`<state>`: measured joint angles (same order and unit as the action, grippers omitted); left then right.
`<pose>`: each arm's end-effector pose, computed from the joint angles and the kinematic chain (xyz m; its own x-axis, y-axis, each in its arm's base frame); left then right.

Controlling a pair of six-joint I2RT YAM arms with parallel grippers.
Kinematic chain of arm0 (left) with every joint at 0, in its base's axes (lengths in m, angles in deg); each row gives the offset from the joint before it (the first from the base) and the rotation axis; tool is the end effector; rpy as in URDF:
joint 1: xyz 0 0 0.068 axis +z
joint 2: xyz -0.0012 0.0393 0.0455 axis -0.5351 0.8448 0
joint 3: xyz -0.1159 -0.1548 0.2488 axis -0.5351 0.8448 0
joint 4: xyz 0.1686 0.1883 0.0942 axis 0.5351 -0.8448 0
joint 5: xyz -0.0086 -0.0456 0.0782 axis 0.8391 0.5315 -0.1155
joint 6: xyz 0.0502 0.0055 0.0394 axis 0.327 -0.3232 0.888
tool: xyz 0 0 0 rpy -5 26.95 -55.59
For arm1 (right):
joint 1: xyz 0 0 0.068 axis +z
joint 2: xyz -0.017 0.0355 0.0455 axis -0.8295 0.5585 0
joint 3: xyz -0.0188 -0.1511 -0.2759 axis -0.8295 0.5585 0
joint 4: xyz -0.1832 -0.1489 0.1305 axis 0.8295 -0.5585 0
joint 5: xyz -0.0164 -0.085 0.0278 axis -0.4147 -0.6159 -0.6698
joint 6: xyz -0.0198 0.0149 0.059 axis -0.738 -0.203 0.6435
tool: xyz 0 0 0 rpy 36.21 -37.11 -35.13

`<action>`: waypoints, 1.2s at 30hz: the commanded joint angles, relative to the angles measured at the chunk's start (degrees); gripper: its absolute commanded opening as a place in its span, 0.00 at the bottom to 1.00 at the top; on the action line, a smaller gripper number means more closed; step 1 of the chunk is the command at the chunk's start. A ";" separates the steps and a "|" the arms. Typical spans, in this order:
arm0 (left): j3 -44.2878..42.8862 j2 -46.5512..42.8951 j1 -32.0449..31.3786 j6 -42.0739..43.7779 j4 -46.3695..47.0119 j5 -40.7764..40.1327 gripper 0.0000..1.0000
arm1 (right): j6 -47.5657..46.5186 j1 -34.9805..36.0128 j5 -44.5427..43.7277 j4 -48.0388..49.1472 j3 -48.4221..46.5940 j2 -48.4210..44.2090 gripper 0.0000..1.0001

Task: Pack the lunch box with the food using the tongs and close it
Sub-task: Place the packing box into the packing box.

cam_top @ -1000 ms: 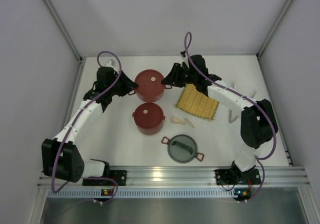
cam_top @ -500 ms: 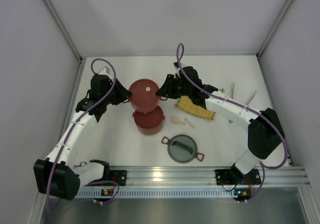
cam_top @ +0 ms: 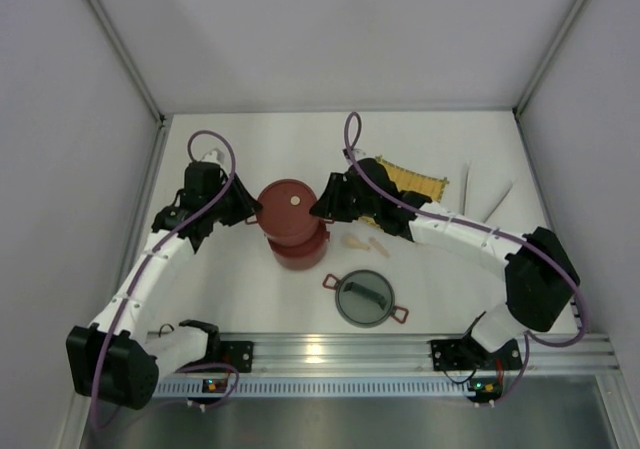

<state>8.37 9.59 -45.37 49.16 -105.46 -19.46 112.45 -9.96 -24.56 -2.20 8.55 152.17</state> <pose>0.2305 -0.0596 0.3242 -0.6932 -0.4385 -0.5720 -0.1127 0.8498 -0.5149 0.2556 0.2723 0.3091 -0.8007 0.1927 -0.5672 -0.2875 0.7070 0.6461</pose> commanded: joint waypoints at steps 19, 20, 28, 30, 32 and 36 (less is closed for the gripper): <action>-0.71 -1.19 -1.75 -1.08 1.59 4.44 0.00 | 5.72 7.79 4.39 10.43 5.01 -9.63 0.00; -0.80 -1.28 -1.84 -1.17 1.50 4.36 0.00 | 5.98 7.88 4.30 10.43 5.18 -9.54 0.00; -1.94 -2.42 -2.80 -1.69 0.54 3.83 0.00 | 6.34 8.67 4.22 10.26 5.80 -9.10 0.00; -2.29 -2.51 -2.98 -1.69 0.27 3.74 0.00 | 6.69 8.67 4.30 10.35 6.06 -9.19 0.00; -3.25 -2.33 -3.51 -1.70 -0.60 3.48 0.00 | 7.04 8.67 4.30 10.35 6.33 -9.28 0.00; -5.10 -2.33 -4.21 -1.78 -1.49 2.86 0.00 | 7.13 8.76 4.48 10.17 6.15 -9.02 0.00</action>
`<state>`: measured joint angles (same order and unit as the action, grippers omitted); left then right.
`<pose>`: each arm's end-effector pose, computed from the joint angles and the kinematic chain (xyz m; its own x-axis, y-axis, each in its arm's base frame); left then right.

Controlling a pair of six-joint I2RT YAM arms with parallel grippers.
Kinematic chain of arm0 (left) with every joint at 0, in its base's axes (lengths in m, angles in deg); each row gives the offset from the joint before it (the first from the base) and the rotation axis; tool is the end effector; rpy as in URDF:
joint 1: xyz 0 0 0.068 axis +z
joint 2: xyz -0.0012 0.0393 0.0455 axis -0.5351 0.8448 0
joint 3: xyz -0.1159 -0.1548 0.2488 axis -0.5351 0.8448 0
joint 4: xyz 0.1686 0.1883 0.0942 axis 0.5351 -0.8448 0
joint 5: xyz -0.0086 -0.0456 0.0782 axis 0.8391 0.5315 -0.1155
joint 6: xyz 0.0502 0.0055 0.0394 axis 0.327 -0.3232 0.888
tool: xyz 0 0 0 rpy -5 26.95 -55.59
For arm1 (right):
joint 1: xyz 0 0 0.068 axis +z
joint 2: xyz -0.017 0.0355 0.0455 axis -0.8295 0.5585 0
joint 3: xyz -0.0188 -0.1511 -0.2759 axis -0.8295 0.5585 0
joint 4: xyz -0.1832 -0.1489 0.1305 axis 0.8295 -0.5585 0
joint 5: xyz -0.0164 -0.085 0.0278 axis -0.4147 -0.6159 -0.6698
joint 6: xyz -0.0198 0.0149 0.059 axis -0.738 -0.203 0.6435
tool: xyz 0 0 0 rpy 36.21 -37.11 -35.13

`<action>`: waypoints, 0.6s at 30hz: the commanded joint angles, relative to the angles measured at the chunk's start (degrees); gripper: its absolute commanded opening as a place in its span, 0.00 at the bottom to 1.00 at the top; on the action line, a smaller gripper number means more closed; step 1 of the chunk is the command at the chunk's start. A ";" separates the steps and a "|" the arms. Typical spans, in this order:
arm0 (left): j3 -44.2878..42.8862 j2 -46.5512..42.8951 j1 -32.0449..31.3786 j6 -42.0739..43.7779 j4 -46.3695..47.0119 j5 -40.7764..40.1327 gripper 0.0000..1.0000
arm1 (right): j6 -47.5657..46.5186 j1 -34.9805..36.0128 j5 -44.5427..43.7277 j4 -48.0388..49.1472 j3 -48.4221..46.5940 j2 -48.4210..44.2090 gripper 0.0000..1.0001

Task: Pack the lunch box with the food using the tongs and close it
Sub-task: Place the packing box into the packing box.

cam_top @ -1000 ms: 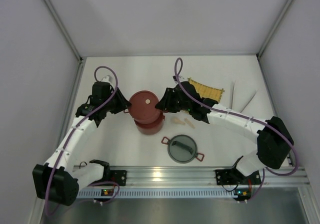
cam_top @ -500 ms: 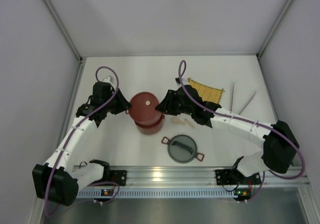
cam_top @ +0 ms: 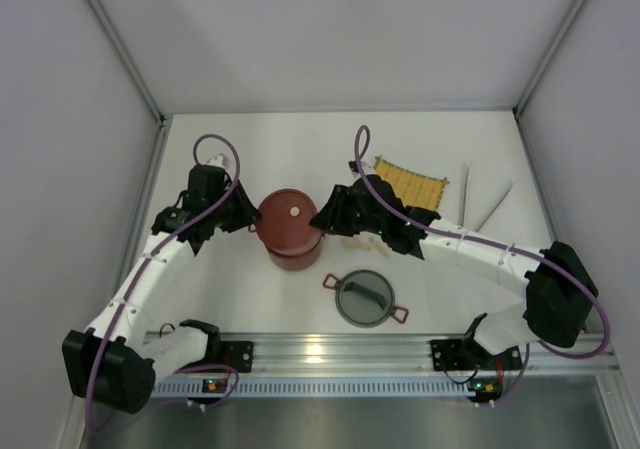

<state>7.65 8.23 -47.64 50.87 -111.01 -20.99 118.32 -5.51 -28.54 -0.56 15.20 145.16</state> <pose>0.2166 -0.0642 0.3247 -0.7353 -0.3804 -0.5609 -0.1009 0.8799 -0.4644 0.2142 0.2622 0.3109 -0.8050 0.2513 -0.5374 -0.2501 0.6775 0.6916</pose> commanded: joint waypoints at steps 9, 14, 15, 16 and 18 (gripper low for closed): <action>-6.67 -1.33 -2.55 -3.66 2.66 3.78 0.00 | 1.34 4.12 8.37 7.30 -1.55 0.20 0.01; -7.81 -1.59 -2.82 -3.84 1.08 2.90 0.00 | 1.51 4.21 8.19 5.99 -2.86 0.90 0.01; -8.07 -1.51 -2.82 -3.84 0.73 2.72 0.00 | 1.34 4.21 8.11 5.37 -3.13 0.90 0.01; -8.34 -1.51 -2.82 -3.84 0.46 2.72 0.00 | 1.34 4.21 8.02 5.28 -3.48 0.90 0.01; -8.60 -1.51 -2.82 -4.10 0.11 2.64 0.00 | 1.34 4.21 8.10 5.28 -4.01 0.90 0.01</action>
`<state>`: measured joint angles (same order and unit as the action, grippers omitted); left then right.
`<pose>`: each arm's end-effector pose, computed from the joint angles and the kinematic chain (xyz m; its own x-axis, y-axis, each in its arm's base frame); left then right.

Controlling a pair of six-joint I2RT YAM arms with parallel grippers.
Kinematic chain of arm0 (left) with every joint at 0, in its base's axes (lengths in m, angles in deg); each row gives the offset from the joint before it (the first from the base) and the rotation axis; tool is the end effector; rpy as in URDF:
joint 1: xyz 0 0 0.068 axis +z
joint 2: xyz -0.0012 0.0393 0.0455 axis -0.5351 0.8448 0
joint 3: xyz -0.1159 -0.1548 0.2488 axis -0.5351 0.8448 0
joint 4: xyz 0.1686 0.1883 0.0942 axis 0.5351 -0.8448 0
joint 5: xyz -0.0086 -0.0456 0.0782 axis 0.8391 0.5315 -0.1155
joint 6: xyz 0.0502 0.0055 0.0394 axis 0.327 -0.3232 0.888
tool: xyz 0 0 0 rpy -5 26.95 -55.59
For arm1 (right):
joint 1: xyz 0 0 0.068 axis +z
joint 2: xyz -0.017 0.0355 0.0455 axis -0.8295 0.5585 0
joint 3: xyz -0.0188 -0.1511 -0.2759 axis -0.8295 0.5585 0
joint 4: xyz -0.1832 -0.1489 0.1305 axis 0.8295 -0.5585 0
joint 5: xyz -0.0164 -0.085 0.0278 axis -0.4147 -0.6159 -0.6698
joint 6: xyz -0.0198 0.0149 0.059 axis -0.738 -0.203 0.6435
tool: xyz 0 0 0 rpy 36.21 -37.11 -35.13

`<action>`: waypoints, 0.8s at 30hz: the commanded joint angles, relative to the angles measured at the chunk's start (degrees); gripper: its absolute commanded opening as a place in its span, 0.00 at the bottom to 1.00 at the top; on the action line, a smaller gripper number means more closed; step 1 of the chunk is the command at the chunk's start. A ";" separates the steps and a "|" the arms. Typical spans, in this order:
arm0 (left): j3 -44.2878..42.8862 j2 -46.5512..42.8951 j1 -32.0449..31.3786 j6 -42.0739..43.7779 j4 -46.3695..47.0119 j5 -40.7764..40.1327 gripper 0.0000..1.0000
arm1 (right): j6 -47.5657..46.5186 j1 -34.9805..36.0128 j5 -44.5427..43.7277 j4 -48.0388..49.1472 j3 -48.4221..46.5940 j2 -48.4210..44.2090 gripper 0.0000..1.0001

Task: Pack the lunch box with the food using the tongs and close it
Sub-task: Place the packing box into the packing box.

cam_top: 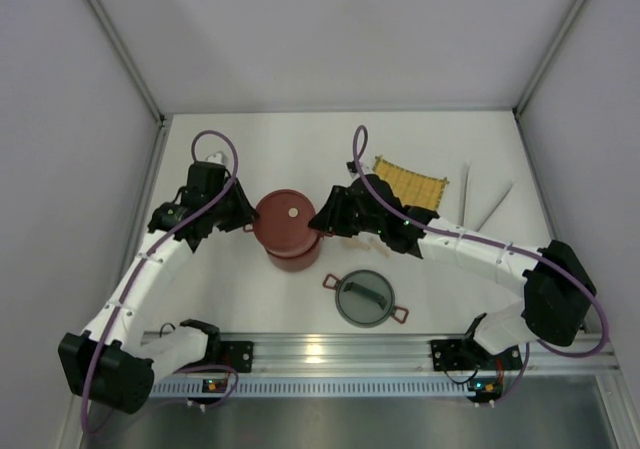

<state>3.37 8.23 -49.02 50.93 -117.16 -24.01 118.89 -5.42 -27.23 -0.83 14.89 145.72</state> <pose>0.2108 -0.0654 0.3410 -0.7423 -0.3645 -0.5622 -0.1216 0.8985 -0.4219 0.2143 0.2650 0.3093 -0.8204 0.2406 -0.5187 -0.2466 0.6697 0.7005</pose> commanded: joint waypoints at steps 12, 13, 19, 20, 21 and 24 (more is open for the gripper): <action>-4.68 -1.42 -1.70 -4.78 4.58 5.56 0.00 | 0.59 4.12 5.74 1.41 -3.97 -1.07 0.00; -4.50 -1.42 -1.70 -4.87 4.58 5.47 0.00 | 0.59 4.12 5.74 1.32 -3.88 -1.16 0.00; -2.66 -1.33 -1.88 -5.31 5.19 5.56 0.00 | 0.77 4.12 5.65 0.97 -3.61 -1.16 0.00; -2.48 -1.33 -1.88 -5.31 5.20 5.47 0.00 | 0.86 4.12 5.65 0.97 -3.53 -1.07 0.00; -2.39 -1.24 -1.88 -5.40 5.20 5.47 0.00 | 0.94 4.12 5.56 0.97 -3.35 -1.07 0.00; -1.95 -1.15 -1.88 -5.49 5.28 5.30 0.00 | 1.03 4.12 5.30 0.97 -2.91 -1.16 0.00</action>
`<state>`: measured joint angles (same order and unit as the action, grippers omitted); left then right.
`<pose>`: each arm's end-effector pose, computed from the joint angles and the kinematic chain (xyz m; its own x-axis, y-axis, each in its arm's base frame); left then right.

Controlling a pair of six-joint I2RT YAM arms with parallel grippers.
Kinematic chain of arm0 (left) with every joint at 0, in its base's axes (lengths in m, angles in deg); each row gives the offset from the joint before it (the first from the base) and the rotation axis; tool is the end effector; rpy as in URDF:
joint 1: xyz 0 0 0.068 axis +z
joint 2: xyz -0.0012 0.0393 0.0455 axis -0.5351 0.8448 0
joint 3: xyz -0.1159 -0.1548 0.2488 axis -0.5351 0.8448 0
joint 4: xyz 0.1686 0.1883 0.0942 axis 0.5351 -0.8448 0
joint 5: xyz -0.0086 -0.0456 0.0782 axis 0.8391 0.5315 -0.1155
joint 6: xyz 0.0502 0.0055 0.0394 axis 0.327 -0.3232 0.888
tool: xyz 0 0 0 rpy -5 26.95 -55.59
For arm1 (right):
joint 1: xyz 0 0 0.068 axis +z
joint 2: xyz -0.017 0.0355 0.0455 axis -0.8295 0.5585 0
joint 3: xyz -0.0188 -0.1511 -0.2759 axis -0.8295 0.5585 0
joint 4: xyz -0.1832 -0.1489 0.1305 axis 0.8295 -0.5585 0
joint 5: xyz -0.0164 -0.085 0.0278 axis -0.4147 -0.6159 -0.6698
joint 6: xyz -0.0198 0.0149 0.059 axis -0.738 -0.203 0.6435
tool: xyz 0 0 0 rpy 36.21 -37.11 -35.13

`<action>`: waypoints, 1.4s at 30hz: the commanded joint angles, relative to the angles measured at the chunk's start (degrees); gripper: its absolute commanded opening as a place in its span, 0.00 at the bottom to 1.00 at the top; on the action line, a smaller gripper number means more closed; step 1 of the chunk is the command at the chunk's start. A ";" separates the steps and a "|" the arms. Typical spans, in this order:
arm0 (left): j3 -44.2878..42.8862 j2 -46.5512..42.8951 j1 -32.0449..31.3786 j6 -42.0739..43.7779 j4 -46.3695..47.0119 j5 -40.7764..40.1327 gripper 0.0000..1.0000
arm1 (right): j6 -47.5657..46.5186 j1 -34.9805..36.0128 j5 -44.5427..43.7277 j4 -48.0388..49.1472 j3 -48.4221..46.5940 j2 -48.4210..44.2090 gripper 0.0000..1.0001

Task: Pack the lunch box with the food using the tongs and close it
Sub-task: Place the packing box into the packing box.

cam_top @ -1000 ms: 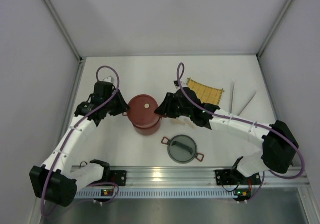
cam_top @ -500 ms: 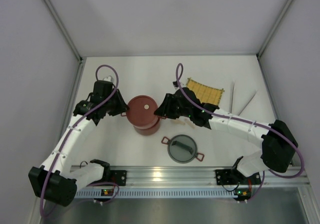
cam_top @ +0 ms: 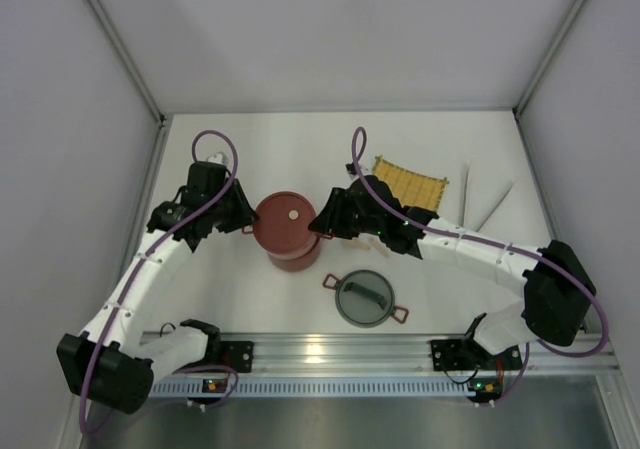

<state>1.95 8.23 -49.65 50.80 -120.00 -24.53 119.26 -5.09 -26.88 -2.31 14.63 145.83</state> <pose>0.2070 -0.0663 0.3452 -0.7558 -0.3555 -0.5498 -0.1281 0.9038 -0.4083 0.2121 0.2658 0.3076 -0.8332 0.2276 -0.5039 -0.2368 0.6767 0.6971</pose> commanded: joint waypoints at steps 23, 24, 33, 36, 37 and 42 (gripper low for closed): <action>2.90 -1.06 -1.51 -5.27 9.62 4.51 0.00 | -0.92 3.71 2.14 2.02 -1.24 1.54 0.32; 2.81 -1.15 -1.51 -5.27 9.45 4.33 0.00 | -1.18 3.71 1.96 2.02 -1.42 1.80 0.33; 2.64 -1.77 -1.51 -5.00 8.92 3.63 0.00 | -3.20 3.62 1.35 0.96 -3.44 4.71 0.40; 2.81 -2.03 -1.51 -4.92 8.83 3.36 0.00 | -3.91 3.62 1.08 0.53 -4.31 5.41 0.40; 2.73 -2.12 -1.51 -4.83 8.83 3.19 0.00 | -4.08 3.62 0.99 0.35 -4.49 5.50 0.40; 2.29 -2.30 -1.42 -4.65 8.74 3.27 0.00 | -5.49 3.62 -0.06 -1.40 -6.25 5.59 0.39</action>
<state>5.33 7.97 -50.04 49.19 -117.20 -26.63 115.59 -4.50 -29.30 -3.27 11.83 150.14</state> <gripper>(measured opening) 0.288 0.403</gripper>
